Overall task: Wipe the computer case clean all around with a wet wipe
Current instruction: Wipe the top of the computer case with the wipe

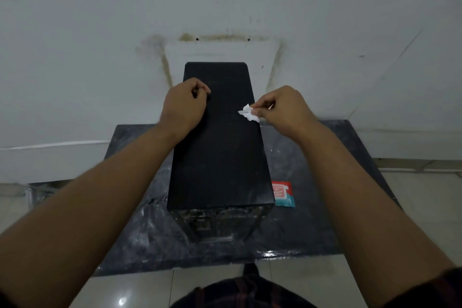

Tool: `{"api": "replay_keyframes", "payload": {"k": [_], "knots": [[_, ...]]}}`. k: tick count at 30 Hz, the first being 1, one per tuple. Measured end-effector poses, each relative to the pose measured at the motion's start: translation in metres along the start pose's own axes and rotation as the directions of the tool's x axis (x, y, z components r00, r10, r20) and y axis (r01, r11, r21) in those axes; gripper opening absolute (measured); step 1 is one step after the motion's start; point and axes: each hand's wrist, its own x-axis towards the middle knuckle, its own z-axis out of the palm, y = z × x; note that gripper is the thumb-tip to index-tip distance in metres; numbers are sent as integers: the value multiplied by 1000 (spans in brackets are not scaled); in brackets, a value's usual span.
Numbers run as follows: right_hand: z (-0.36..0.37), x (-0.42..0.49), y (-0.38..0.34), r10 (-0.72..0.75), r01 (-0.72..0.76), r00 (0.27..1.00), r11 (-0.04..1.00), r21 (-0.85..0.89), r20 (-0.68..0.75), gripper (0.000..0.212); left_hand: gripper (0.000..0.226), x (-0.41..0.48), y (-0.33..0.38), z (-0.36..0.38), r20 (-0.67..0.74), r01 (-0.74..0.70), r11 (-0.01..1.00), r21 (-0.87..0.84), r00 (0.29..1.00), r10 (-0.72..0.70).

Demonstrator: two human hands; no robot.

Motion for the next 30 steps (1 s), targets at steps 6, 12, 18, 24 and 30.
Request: {"api": "replay_keyframes", "payload": {"k": [6, 12, 18, 24, 30], "knots": [[-10, -45, -9, -20, 17, 989, 1000, 22, 149, 12, 25, -7, 1, -3, 16, 14, 999, -51, 1000, -14], [-27, -89, -14, -108, 105, 943, 994, 28, 313, 15, 26, -10, 2, -6, 15, 112, 962, -250, 994, -112], [-23, -123, -46, -157, 188, 871, 982, -20, 465, 11, 23, -18, 1, -12, 25, 137, 899, -417, 990, -139], [42, -128, -106, -396, 464, 821, 882, -79, 411, 14, 20, -25, -6, -15, 115, 127, 868, -481, 990, -81], [64, -124, -134, -456, 519, 766, 854, -18, 453, 16, 19, -30, -6, -19, 171, 130, 864, -486, 984, -52]]}}
